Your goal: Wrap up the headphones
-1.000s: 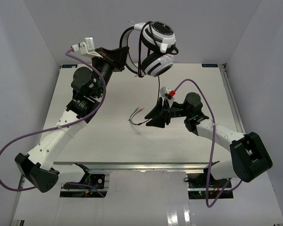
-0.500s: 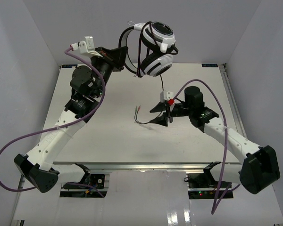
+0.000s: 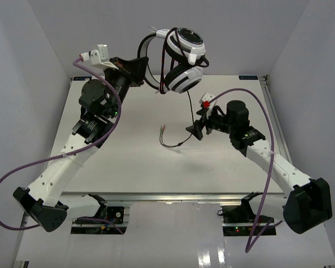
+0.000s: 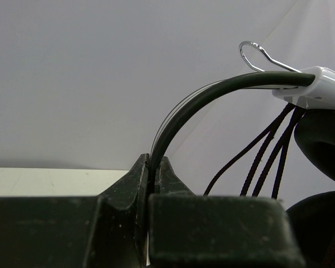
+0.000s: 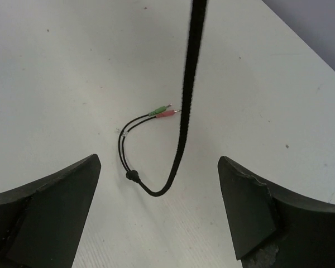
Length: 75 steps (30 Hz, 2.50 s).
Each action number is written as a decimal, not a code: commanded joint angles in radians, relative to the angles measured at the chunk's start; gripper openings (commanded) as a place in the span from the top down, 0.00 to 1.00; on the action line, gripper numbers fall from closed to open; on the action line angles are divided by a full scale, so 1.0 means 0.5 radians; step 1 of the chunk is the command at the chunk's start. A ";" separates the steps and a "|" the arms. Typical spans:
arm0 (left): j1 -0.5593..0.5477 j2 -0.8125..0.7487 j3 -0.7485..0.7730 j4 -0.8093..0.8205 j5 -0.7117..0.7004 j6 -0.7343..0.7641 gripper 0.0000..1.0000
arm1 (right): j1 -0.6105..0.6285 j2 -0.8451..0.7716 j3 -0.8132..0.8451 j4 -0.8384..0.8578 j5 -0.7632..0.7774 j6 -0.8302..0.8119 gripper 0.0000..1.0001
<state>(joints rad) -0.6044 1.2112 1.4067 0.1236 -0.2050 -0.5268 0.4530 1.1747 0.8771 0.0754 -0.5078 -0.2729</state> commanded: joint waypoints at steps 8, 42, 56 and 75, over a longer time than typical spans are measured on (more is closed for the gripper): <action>-0.003 -0.056 0.106 0.127 -0.024 -0.102 1.00 | 0.040 0.720 0.250 0.467 -0.473 0.224 0.09; 0.025 0.264 -0.759 0.395 -0.443 1.231 1.00 | 0.535 -0.055 0.714 -0.569 1.208 -1.324 0.92; 0.025 -0.467 -1.114 0.142 1.048 0.975 1.00 | -0.091 0.216 0.646 -0.431 0.012 -0.832 0.87; 0.012 0.023 -0.300 0.664 1.024 -0.134 1.00 | 0.011 0.531 -0.047 2.380 -1.461 1.928 0.57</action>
<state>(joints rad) -0.5930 1.2164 1.1700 0.3968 0.3912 -0.4924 0.4145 1.4602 0.8286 1.0084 -1.2129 0.4907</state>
